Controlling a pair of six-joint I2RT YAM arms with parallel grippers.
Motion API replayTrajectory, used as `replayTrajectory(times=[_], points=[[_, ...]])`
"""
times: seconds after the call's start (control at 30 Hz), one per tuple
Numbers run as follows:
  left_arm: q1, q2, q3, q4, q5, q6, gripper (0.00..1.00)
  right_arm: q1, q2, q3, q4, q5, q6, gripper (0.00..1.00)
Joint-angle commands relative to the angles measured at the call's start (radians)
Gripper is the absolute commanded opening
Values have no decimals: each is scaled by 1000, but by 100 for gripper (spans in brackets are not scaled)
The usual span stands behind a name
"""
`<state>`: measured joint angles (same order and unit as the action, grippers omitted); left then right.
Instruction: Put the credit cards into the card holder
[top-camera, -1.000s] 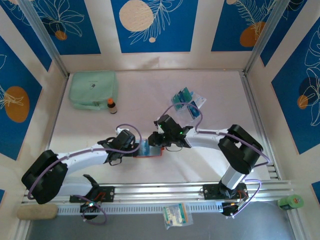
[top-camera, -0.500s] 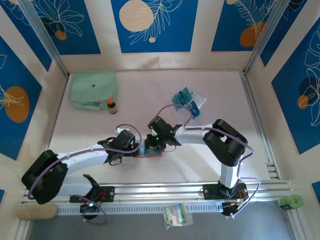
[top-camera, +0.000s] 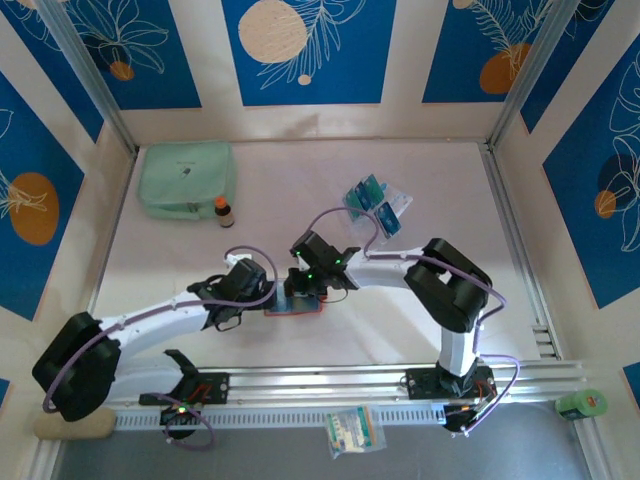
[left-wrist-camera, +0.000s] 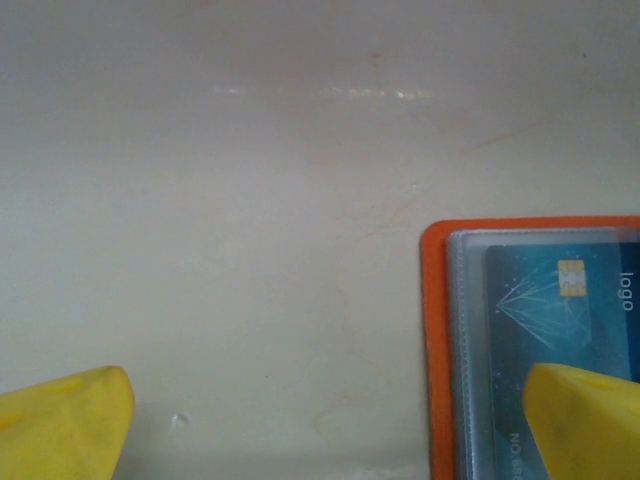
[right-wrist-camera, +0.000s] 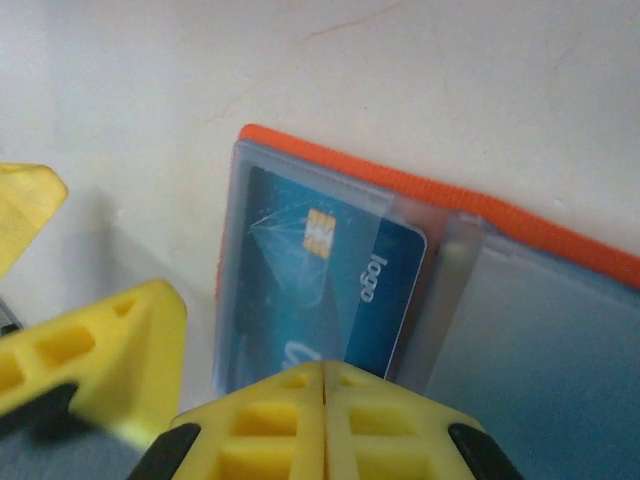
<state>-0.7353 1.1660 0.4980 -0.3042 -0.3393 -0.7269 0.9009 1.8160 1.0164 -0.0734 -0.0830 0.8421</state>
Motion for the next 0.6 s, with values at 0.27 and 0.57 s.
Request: replayTrajectory(times=[0.27, 0.57], points=[[13, 29, -5, -78, -41, -61, 100, 8, -44, -33, -48, 26, 11, 7], [17, 68, -7, -84, -51, -80, 100, 13, 7, -10, -63, 38, -4, 7]])
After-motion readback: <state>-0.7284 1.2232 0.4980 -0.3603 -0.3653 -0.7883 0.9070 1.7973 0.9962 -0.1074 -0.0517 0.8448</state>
